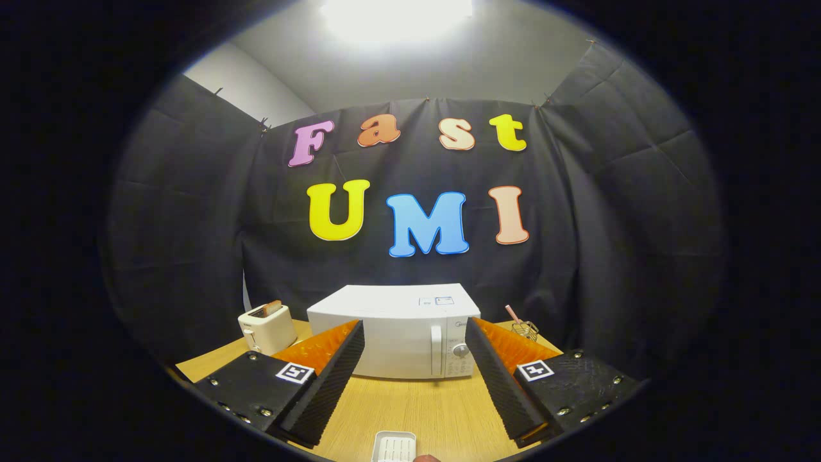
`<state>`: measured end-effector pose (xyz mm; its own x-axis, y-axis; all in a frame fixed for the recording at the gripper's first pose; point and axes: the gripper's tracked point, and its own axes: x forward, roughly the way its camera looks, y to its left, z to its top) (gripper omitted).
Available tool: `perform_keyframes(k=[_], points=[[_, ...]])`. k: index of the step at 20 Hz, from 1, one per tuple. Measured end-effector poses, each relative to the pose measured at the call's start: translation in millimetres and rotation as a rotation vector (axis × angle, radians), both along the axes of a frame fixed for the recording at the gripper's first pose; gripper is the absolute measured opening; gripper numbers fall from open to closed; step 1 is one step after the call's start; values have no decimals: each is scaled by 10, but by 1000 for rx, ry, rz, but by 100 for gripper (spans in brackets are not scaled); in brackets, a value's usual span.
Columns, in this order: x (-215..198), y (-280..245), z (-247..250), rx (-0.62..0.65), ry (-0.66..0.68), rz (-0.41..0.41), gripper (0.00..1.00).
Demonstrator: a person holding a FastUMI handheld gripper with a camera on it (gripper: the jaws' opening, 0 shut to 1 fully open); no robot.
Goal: Open the microwave, put the food inside, and close the microwave door.
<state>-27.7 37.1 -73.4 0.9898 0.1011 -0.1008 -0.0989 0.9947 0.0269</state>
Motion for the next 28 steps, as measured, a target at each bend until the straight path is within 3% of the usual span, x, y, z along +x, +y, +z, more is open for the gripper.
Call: perform_keyframes(k=[28], points=[[132,-325,119,22,-35,-21,99]])
